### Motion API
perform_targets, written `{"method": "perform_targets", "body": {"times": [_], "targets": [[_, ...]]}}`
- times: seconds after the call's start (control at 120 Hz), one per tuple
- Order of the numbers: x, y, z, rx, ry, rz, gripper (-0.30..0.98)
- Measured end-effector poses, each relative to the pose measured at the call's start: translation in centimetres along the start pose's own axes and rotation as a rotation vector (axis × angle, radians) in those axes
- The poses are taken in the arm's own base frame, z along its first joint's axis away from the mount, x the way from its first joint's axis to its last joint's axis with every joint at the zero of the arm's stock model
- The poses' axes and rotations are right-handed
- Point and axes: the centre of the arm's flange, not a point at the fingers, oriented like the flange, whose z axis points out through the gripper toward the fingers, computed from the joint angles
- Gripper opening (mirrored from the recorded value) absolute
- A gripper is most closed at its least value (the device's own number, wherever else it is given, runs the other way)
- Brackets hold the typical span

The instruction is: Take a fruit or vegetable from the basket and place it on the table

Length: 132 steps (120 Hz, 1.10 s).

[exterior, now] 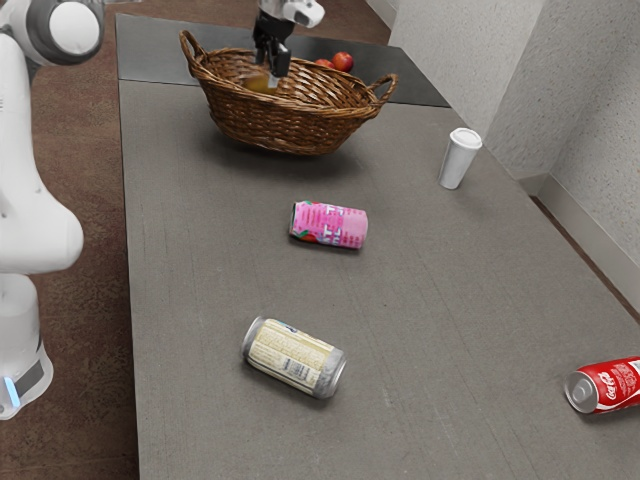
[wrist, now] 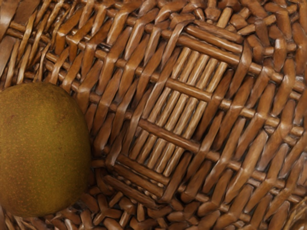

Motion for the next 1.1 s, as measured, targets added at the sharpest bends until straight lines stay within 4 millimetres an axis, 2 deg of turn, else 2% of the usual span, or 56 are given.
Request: {"method": "perform_targets", "body": {"times": [0.133,0.233,0.342,0.442,0.6,0.708,0.858,1.1], "targets": [[0.2,-1.3,0.4,0.012,0.043,-0.021,0.67],[-1.2,-4.0,0.6,0.025,0.058,-0.069,0.67],[-1.6,-5.2,0.6,0.034,0.076,-0.089,0.67],[-2.2,-7.2,2.0,0.037,0.085,-0.124,0.67],[-2.0,-8.7,4.1,0.022,0.121,-0.144,0.67],[-1.6,-8.9,4.7,0.018,0.148,-0.148,0.67],[-0.2,-7.5,6.6,-0.010,0.152,-0.127,0.67],[0.9,-6.4,7.7,-0.034,0.160,-0.116,0.68]]}}
